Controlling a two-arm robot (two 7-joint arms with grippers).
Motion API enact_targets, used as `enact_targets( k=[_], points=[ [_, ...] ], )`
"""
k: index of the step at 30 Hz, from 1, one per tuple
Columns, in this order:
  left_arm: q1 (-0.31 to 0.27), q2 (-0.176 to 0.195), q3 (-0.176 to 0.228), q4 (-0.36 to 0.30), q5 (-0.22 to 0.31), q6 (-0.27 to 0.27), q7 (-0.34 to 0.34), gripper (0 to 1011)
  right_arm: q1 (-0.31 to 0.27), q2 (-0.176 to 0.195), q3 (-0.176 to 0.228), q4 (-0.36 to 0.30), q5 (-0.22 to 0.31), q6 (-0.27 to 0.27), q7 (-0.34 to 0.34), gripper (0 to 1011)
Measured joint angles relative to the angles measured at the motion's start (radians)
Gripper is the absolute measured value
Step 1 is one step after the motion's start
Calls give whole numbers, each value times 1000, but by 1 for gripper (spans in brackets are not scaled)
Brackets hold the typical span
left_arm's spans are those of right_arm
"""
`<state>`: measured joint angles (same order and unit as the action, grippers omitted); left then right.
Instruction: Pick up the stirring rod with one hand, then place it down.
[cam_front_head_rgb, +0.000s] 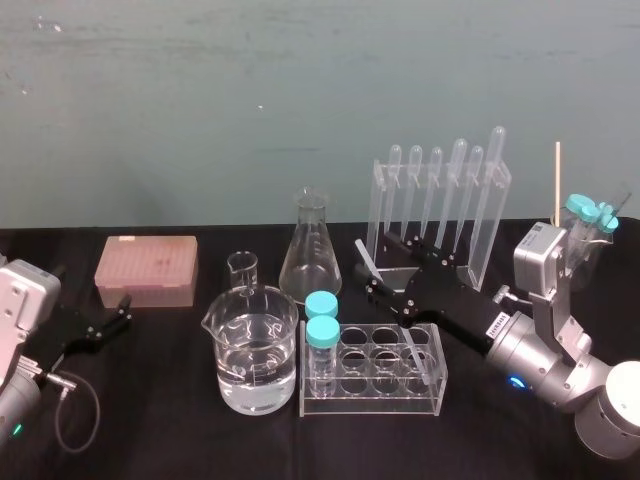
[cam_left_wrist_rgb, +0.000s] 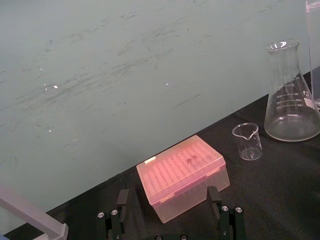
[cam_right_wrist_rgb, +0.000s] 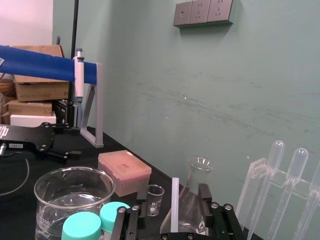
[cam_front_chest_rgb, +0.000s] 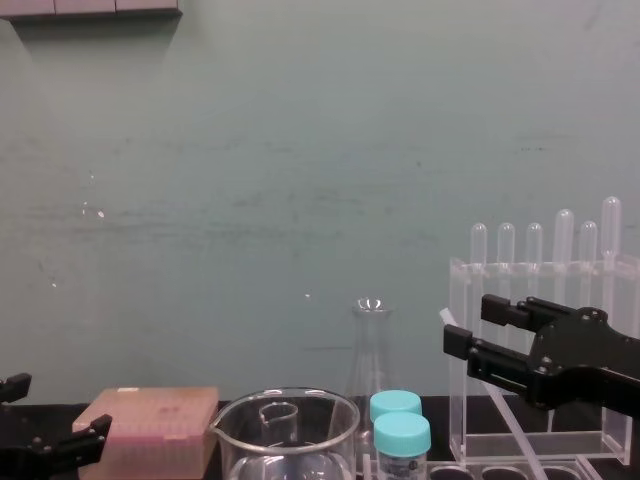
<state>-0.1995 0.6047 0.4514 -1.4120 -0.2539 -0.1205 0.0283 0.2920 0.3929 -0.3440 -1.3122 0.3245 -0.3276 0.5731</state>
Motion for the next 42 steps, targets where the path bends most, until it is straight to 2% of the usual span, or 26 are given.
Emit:
enact_targets(
  k=[1, 2, 3, 5, 13, 14, 18, 19, 25, 28, 32, 33, 35, 39, 42],
  points=[
    [0, 0, 0, 0, 0, 0, 0, 1000, 0, 0, 0, 0, 0, 0, 0, 638],
    [0, 0, 0, 0, 0, 0, 0, 1000, 0, 0, 0, 0, 0, 0, 0, 699],
    [0, 0, 0, 0, 0, 0, 0, 1000, 0, 0, 0, 0, 0, 0, 0, 699],
    [0, 0, 0, 0, 0, 0, 0, 1000, 0, 0, 0, 0, 0, 0, 0, 776],
    [0, 0, 0, 0, 0, 0, 0, 1000, 0, 0, 0, 0, 0, -3, 0, 978],
    [0, 0, 0, 0, 0, 0, 0, 1000, -3, -1, 8, -8, -2, -17, -8, 1003],
    [0, 0, 0, 0, 0, 0, 0, 1000, -13, -11, 42, -33, -10, -45, -57, 1003],
    [0, 0, 0, 0, 0, 0, 0, 1000, -17, -16, 60, -42, -19, -53, -87, 1003],
    [0, 0, 0, 0, 0, 0, 0, 1000, -37, -34, 126, -64, -56, -48, -195, 1003],
    [0, 0, 0, 0, 0, 0, 0, 1000, -62, -34, 161, -73, -81, -9, -252, 1003],
    [0, 0, 0, 0, 0, 0, 0, 1000, -90, -28, 183, -83, -92, 36, -279, 1003],
    [0, 0, 0, 0, 0, 0, 0, 1000, -105, -24, 191, -88, -97, 64, -288, 1003],
    [0, 0, 0, 0, 0, 0, 0, 1000, -126, -17, 200, -94, -102, 115, -295, 1003],
    [0, 0, 0, 0, 0, 0, 0, 1000, -142, -12, 207, -99, -113, 180, -299, 1003],
    [0, 0, 0, 0, 0, 0, 0, 1000, -145, -12, 208, -100, -116, 194, -301, 1003]
  ],
)
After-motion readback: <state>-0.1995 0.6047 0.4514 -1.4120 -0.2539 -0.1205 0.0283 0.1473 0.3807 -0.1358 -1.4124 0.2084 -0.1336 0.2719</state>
